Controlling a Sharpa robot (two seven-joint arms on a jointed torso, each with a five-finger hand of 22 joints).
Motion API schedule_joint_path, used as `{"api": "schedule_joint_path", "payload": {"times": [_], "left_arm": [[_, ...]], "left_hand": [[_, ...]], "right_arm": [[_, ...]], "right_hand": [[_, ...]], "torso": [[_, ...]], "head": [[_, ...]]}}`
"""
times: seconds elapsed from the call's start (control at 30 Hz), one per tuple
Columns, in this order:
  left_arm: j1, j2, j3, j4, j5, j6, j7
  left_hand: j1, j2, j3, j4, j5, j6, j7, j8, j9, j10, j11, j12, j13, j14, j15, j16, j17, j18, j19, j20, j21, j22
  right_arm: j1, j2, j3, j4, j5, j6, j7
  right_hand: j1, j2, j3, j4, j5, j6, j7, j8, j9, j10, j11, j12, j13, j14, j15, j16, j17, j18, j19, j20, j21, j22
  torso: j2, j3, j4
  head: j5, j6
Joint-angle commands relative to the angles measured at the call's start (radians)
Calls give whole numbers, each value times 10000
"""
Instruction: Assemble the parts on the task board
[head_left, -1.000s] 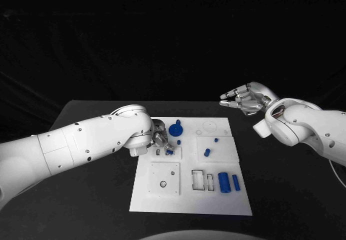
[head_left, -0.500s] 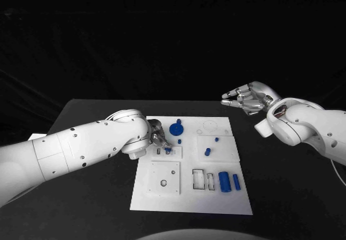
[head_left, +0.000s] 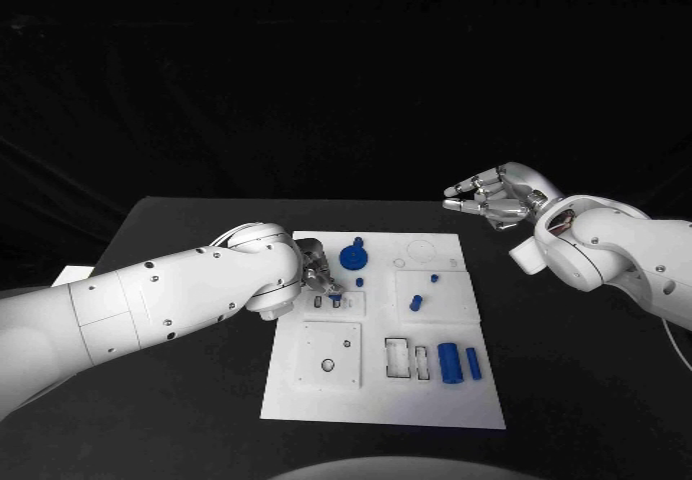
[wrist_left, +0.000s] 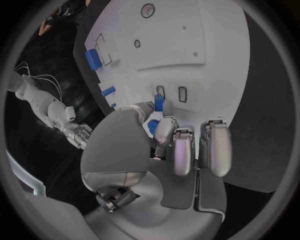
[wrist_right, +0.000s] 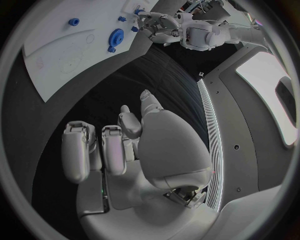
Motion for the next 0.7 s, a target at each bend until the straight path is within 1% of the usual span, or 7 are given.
{"api": "schedule_joint_path", "payload": {"times": [0.03,0.3,0.33,0.37,0.47,0.57,0.7], "left_arm": [[-13,-15,0,49,-281,205,-599],[-32,-63,-1,127,-263,701,-647],[-34,-69,-1,136,-262,738,-648],[-36,-78,-1,147,-260,776,-651],[-47,-105,0,181,-244,868,-671],[-53,-122,1,203,-236,918,-690],[-56,-134,2,210,-232,985,-713]], "left_hand": [[-31,-10,1886,-1795,62,87,-18,25,18,84,-7,28,6,1069,31,30,2633,-184,511,23,48,1119],[-50,-29,1909,-1813,65,101,-19,22,19,102,-9,48,30,1069,31,30,2633,-191,523,23,67,1151],[-50,-29,1909,-1813,65,101,-19,22,19,102,-9,48,30,1069,31,30,2633,-191,523,23,67,1151],[-52,-30,1912,-1815,67,103,-20,21,20,103,-9,49,30,1069,31,30,2633,-192,525,23,70,1155],[-59,-34,1924,-1822,72,109,-20,20,21,107,-10,50,32,1069,32,30,2633,-195,530,23,78,1169],[-59,-34,1924,-1822,72,109,-20,20,21,107,-10,50,32,1069,32,30,2633,-195,530,23,78,1169],[-59,-34,1924,-1822,72,109,-20,20,21,107,-10,50,32,1069,32,30,2633,-195,530,23,78,1169]], "right_arm": [[-8,10,-1,0,-69,194,51],[-9,26,-5,-17,-76,226,44],[-9,29,-5,-19,-76,229,45],[-10,33,-6,-22,-76,233,46],[-10,45,-7,-33,-74,242,48],[-12,51,-8,-43,-73,249,48],[-13,59,-9,-47,-73,255,49]], "right_hand": [[-25,113,-70,14,51,-66,-12,30,12,-71,-21,-40,-16,648,40,-36,842,72,-38,-19,-60,-15],[-51,117,-88,25,57,-72,-11,28,12,-73,-19,-42,-21,645,41,-46,828,73,-39,-19,-64,-20],[-51,117,-88,25,57,-72,-11,28,12,-73,-19,-42,-21,645,41,-46,828,73,-39,-19,-64,-20],[-51,117,-88,25,57,-72,-11,28,12,-73,-19,-42,-21,645,41,-46,828,73,-39,-19,-64,-20],[-51,117,-88,25,57,-72,-11,28,12,-73,-19,-42,-21,645,41,-46,828,73,-39,-19,-64,-20],[-51,117,-88,25,57,-72,-11,28,12,-73,-19,-42,-21,645,41,-46,828,73,-39,-19,-64,-20],[-51,117,-88,25,57,-72,-11,28,12,-73,-19,-42,-21,645,41,-46,828,73,-39,-19,-64,-20]], "torso": [[7,-1,-6],[4,6,-5],[4,6,-5],[5,4,-3],[9,8,-7],[4,-5,10],[2,7,-1]], "head": [[-8,-16],[16,-62],[16,-62],[89,-74],[110,-102],[91,-125],[116,-128]]}}
